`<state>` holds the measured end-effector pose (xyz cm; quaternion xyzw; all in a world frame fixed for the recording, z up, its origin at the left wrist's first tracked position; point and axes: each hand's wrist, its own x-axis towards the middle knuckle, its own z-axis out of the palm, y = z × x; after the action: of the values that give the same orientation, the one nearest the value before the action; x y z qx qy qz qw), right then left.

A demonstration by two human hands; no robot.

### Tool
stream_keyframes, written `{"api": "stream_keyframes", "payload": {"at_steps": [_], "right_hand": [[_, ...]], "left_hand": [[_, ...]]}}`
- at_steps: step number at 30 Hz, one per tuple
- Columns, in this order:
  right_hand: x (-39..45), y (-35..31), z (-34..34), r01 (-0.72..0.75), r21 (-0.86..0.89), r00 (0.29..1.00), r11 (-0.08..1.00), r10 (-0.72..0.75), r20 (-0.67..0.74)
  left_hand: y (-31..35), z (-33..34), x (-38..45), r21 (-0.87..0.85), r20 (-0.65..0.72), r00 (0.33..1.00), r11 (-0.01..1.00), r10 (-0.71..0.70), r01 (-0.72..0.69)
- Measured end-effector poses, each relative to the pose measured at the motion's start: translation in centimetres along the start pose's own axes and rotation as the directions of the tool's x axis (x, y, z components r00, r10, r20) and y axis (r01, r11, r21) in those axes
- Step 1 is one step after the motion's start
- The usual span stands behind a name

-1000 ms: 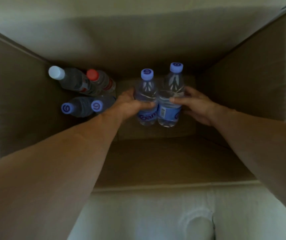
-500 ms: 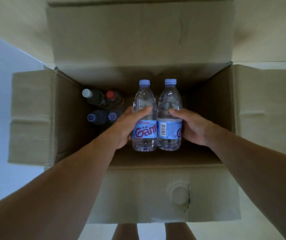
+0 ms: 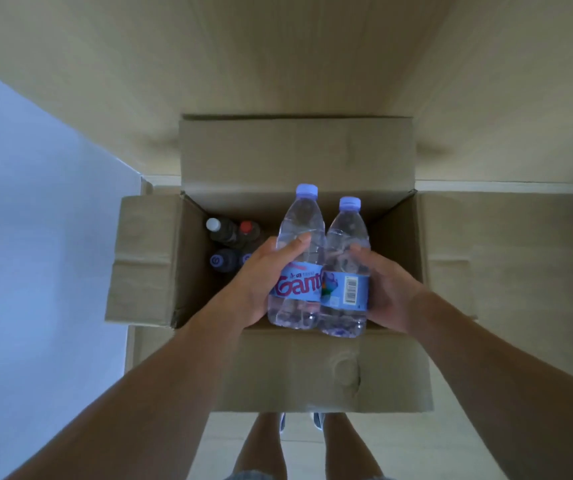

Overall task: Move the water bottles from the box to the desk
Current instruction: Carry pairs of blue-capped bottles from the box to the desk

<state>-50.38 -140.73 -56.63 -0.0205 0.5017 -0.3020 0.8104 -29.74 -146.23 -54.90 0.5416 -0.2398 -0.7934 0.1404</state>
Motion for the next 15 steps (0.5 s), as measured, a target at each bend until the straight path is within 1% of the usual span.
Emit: {"api": "stream_keyframes", "payload": {"at_steps": [3, 5, 9, 12, 15], "right_hand": [[-2.7, -0.5, 1.8, 0.04, -0.086, 0.997, 0.995, -0.045, -0.055], [-4.6, -1.3, 3.5, 0.069, -0.114, 0.997, 0.991, -0.073, -0.036], [-8.6, -3.0, 6.3, 0.122, -0.074, 0.992, 0.99, -0.125, -0.031], [-11.8, -4.8, 8.7, 0.184, 0.014, 0.981, 0.983, -0.182, -0.069], [-15.0, -6.7, 10.7, 0.186, 0.095, 0.982, 0.978, -0.183, -0.04]], "left_hand": [[2.0, 1.4, -3.4, -0.006, 0.004, 1.0, 1.0, 0.01, -0.01], [3.7, 2.4, -5.9, -0.009, -0.008, 1.0, 1.0, 0.007, -0.007], [7.2, 4.4, -10.8, -0.003, -0.033, 0.999, 1.0, 0.027, -0.027], [10.4, 5.9, -14.5, -0.004, -0.025, 0.995, 0.996, 0.092, -0.093], [13.1, 7.2, -17.5, 0.009, 0.011, 0.991, 0.991, 0.13, -0.13]]}}
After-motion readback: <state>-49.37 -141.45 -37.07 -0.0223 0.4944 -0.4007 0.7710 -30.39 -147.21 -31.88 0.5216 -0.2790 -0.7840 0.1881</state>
